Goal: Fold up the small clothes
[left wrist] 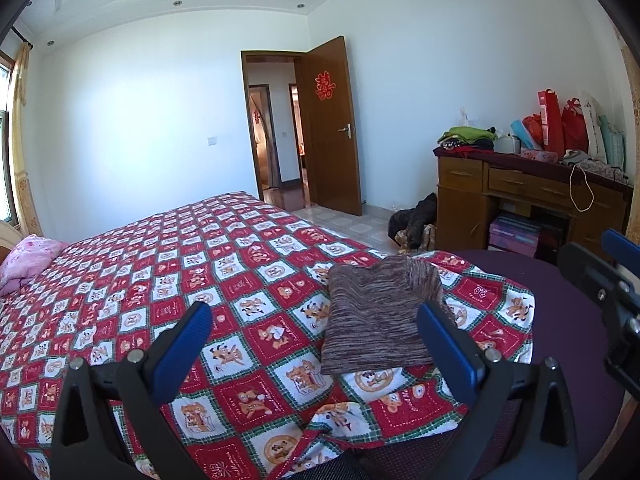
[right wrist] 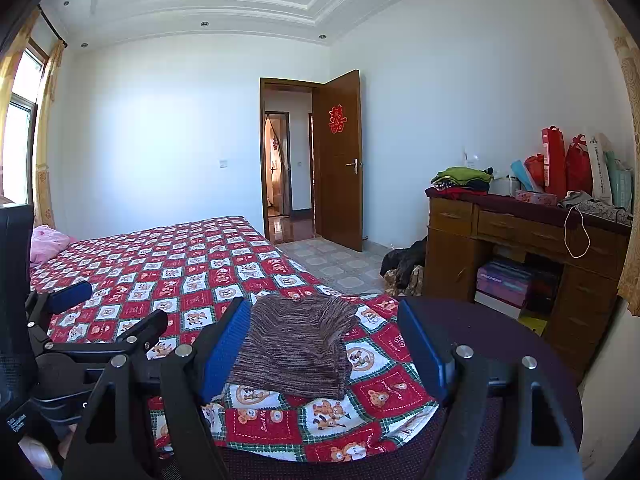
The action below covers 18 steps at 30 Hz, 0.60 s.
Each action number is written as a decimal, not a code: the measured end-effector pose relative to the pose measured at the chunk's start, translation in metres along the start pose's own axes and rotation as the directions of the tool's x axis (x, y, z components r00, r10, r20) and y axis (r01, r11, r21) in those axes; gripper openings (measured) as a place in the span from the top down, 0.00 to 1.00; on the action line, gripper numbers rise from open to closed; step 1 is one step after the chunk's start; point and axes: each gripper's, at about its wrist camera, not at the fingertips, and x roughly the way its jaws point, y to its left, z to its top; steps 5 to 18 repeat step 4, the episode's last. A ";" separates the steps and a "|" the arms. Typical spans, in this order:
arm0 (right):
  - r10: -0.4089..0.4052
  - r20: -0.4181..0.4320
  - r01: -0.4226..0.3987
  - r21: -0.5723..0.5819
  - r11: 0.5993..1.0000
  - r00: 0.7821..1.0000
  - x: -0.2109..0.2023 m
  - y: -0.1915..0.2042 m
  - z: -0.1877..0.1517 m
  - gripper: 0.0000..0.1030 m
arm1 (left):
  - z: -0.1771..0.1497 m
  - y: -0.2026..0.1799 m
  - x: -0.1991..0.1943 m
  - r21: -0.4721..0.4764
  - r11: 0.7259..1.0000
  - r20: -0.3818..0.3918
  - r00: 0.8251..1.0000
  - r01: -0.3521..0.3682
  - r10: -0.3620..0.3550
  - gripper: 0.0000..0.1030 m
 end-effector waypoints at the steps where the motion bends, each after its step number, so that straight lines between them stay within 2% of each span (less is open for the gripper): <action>1: 0.000 0.000 0.000 0.000 1.000 1.000 0.000 0.000 0.000 0.25 | 0.000 0.000 -0.001 0.002 1.000 0.004 1.000 0.002 -0.002 0.00; 18: 0.000 0.000 0.000 0.000 1.000 1.000 0.000 0.000 0.000 0.25 | 0.001 -0.001 -0.003 0.005 1.000 0.008 1.000 0.015 -0.015 0.00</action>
